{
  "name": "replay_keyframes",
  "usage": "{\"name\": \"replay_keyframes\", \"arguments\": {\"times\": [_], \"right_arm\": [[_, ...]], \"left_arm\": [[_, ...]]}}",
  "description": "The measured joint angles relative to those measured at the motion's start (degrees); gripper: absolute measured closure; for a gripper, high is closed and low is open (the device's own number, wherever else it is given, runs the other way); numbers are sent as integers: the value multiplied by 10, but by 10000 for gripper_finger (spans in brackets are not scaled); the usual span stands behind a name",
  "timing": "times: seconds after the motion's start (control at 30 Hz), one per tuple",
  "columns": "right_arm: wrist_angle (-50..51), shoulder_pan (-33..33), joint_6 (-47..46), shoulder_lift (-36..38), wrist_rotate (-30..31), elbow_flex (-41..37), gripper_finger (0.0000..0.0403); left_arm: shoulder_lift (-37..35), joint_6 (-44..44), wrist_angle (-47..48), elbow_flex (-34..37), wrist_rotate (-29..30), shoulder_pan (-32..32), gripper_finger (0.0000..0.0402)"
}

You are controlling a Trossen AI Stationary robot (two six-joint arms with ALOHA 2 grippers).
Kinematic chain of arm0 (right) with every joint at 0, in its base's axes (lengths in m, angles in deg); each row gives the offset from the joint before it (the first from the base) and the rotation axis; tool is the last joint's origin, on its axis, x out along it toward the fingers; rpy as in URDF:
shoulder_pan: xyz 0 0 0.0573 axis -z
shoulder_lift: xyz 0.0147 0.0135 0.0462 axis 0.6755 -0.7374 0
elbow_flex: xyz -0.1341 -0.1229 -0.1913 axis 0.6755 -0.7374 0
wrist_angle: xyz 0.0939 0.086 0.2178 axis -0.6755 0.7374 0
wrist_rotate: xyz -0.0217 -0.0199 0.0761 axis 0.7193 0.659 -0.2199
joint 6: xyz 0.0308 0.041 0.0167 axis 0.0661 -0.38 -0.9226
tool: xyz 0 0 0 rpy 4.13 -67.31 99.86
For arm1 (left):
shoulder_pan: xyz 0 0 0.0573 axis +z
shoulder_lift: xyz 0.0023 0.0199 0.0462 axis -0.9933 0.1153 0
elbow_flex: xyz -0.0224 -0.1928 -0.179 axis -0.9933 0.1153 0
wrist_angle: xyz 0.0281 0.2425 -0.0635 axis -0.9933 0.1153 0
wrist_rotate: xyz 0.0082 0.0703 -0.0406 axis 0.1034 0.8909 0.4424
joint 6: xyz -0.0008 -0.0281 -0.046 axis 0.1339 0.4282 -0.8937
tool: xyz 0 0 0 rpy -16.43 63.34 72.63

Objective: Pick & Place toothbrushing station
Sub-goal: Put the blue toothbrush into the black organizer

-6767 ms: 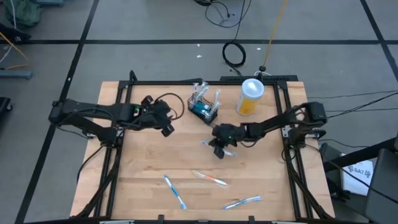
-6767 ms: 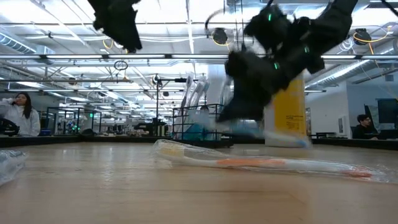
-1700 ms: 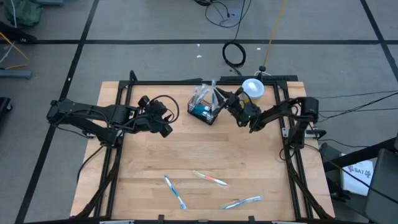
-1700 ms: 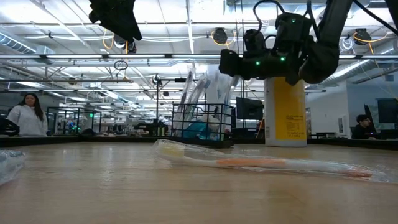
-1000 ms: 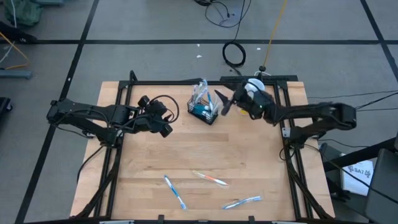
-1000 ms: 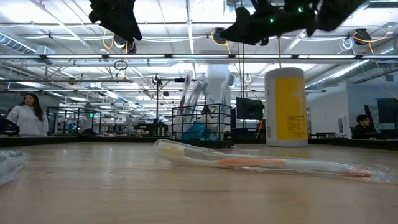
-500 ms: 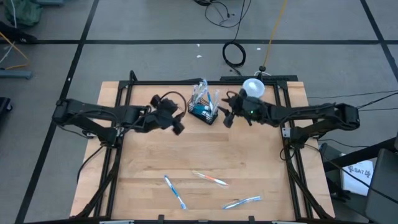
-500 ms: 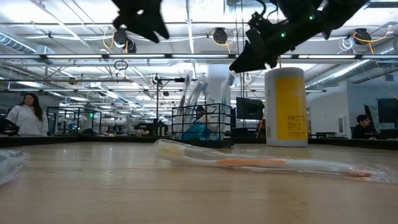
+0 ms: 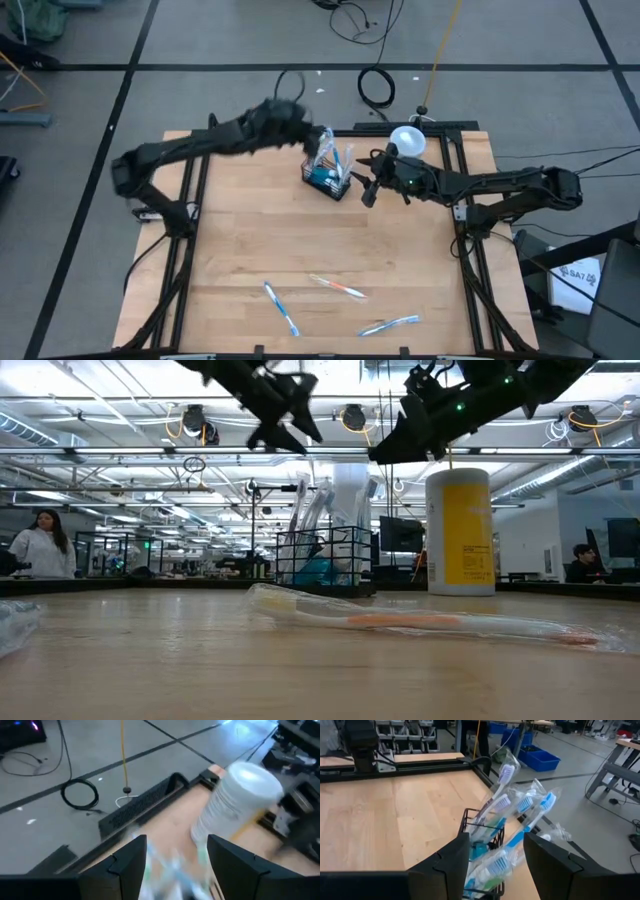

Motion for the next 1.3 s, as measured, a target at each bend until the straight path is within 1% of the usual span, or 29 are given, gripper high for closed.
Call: {"name": "replay_keyframes", "arguments": {"times": [0.07,0.17,0.23,0.33,0.4,0.53,0.63,0.87,1.13,1.2,1.3], "right_arm": [[-1,0,6,0,0,0,220],[-1,0,8,0,0,0,220],[1,0,8,0,0,0,220],[5,0,8,0,0,0,220],[9,0,8,0,0,0,220],[17,0,8,0,0,0,220],[16,0,8,0,0,0,220],[4,0,8,0,0,0,220],[0,0,11,0,0,0,220],[4,0,11,0,0,0,220],[3,0,11,0,0,0,220]], "left_arm": [[41,5,24,-44,-37,29,186],[101,4,58,-120,-77,61,186],[133,-2,109,-164,-100,77,186],[171,-9,163,-213,-105,97,186],[188,-13,184,-228,-105,103,186],[207,-40,189,-229,-120,109,186],[219,-68,187,-229,-120,105,186],[237,-71,179,-229,-120,88,186],[237,-61,173,-229,-119,73,187],[237,-55,173,-229,-116,71,194],[237,-53,172,-229,-113,70,219]]}}
